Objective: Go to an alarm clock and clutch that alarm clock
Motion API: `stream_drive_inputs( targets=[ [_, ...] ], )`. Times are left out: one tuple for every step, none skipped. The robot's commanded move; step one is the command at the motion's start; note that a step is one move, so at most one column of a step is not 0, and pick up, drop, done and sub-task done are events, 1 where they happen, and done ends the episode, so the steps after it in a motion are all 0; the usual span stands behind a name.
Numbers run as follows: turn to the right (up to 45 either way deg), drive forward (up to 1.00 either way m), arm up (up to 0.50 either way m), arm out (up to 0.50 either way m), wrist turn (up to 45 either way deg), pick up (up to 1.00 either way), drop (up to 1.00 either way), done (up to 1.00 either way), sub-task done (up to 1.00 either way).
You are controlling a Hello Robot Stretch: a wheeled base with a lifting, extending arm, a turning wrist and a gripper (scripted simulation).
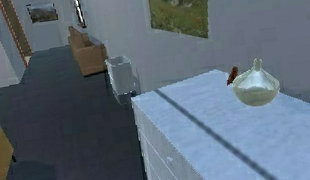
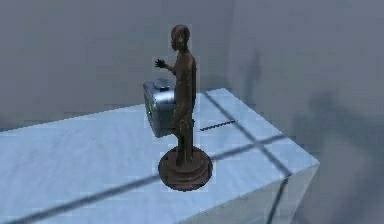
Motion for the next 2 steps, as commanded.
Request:
stream_drive_inputs(
  targets=[
    [0.0,0.0,0.38,0.0,0.0,0.0,0.0,0.0,0.0],
    [0.0,0.0,0.0,0.26,0.0,0.0,0.0,0.0,0.0]
  ],
)
